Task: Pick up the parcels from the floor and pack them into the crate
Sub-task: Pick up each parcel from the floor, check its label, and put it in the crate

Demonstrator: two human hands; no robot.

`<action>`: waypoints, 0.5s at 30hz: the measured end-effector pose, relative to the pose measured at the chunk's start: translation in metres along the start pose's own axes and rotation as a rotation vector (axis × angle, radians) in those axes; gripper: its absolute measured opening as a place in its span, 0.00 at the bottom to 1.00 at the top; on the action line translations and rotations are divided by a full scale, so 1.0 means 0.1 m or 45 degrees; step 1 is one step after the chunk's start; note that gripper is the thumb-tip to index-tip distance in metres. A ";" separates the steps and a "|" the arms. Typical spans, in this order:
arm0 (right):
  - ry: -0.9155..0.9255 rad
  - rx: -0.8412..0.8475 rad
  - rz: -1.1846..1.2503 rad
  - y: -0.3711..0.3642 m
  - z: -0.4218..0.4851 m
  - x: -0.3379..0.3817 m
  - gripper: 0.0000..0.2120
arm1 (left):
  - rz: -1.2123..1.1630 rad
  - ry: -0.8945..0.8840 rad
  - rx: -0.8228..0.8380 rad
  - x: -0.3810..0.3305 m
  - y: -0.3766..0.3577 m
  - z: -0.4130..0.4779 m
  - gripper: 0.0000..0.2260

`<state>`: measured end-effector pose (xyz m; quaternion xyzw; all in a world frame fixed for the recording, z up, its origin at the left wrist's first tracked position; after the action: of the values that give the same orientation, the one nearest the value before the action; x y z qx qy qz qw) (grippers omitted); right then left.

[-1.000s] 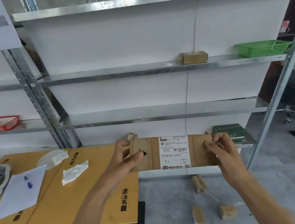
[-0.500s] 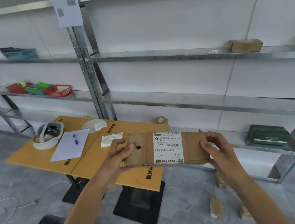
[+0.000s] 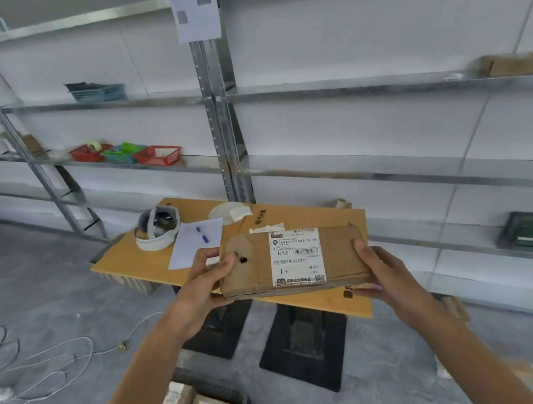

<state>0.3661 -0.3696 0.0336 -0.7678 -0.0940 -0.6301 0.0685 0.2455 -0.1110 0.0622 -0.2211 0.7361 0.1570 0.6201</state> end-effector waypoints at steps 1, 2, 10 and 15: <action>-0.017 -0.010 -0.002 -0.19 -0.08 -0.03 0.34 | 0.019 0.007 0.002 0.00 0.20 -0.02 0.11; -0.029 -0.017 -0.005 -0.37 -0.16 -0.06 0.34 | 0.029 0.016 0.004 0.00 0.40 -0.04 0.09; -0.046 -0.031 -0.143 -1.52 -0.49 -0.23 0.28 | 0.089 -0.004 0.067 0.04 1.61 -0.03 0.05; -0.083 -0.087 -0.191 -1.95 -0.27 -0.31 0.22 | 0.042 0.053 0.036 0.15 1.96 0.25 0.07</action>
<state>0.2895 -0.1880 0.0056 -0.7805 -0.1318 -0.6111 -0.0081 0.1623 0.0671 0.0341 -0.2033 0.7545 0.1524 0.6051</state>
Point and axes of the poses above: each hand's wrist, its own z-axis towards the middle knuckle, its own y-axis out of the back of the hand, x = y × z, the point moved 4 cm from there along z, towards the middle knuckle, and after that the axes turned 8 degrees about -x, right-handed, at the moved point
